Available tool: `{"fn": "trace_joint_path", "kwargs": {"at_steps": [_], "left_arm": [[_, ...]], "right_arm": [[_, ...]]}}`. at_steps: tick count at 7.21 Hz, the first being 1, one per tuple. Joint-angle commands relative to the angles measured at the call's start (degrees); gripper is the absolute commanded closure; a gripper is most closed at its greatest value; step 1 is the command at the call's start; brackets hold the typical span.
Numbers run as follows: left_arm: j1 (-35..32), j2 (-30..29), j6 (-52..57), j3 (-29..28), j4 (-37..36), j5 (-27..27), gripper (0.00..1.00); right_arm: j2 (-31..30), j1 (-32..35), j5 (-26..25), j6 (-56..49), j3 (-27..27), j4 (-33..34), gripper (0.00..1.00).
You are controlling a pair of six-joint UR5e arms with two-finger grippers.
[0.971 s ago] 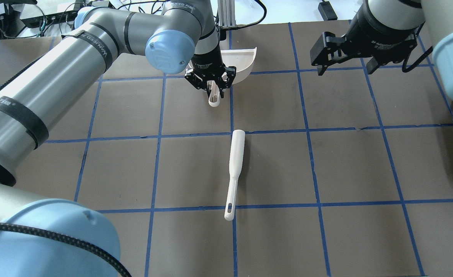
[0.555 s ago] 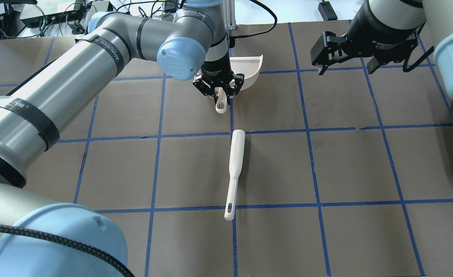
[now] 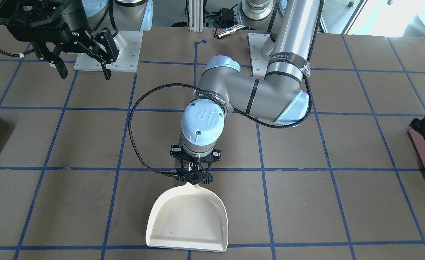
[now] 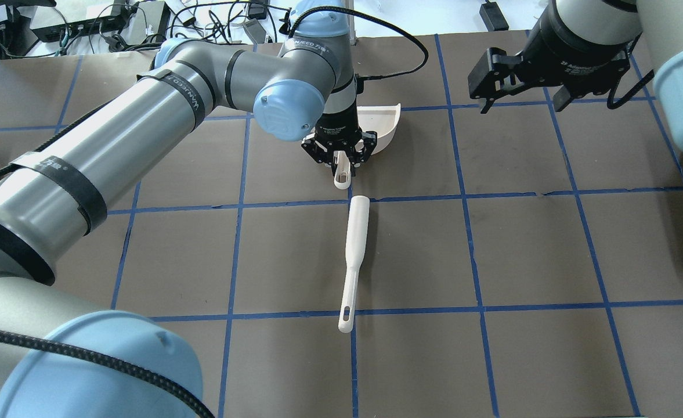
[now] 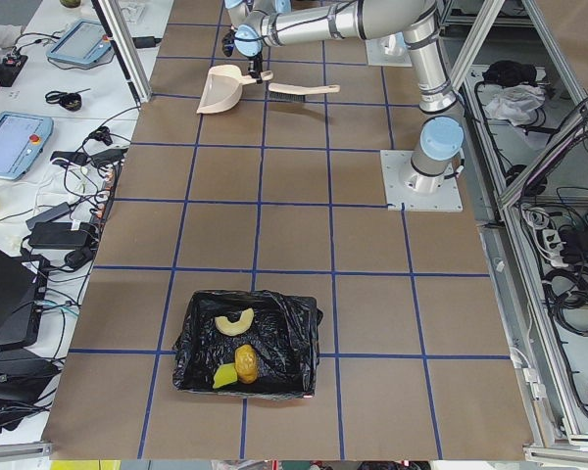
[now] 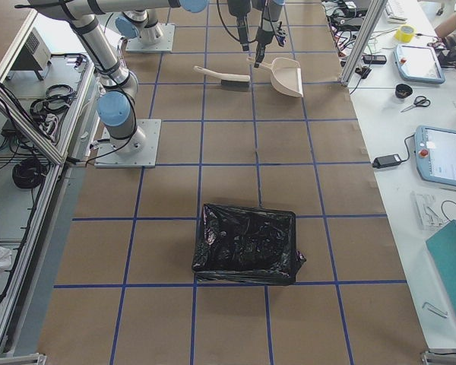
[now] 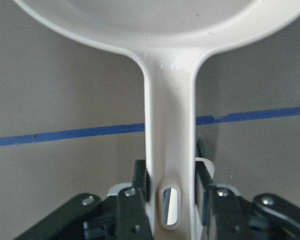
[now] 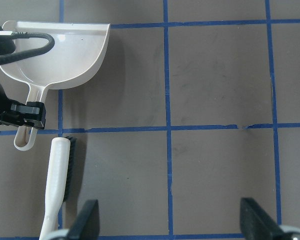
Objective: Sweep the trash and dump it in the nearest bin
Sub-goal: 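Carry the dustpan back and lower it onto the table with the left gripper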
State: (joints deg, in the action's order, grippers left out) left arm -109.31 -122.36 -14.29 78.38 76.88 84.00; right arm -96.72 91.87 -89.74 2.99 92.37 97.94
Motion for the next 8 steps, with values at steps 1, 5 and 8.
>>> {"fn": "trace_joint_path", "kwargs": {"at_steps": [1, 5, 8], "left_arm": [[0.0, 0.2, 0.2, -0.1, -1.4, 0.2, 1.00], [0.0, -1.5, 0.1, -0.1, -2.6, 0.4, 1.00], [0.0, -2.0, -0.5, -0.2, -4.3, 0.5, 0.40]], "right_arm": [[0.0, 0.0, 0.0, 0.0, 0.0, 0.0, 0.00], [0.1, 0.0, 0.0, -0.1, 0.0, 0.0, 0.00], [0.1, 0.0, 0.0, 0.0, 0.0, 0.0, 0.00]]}}
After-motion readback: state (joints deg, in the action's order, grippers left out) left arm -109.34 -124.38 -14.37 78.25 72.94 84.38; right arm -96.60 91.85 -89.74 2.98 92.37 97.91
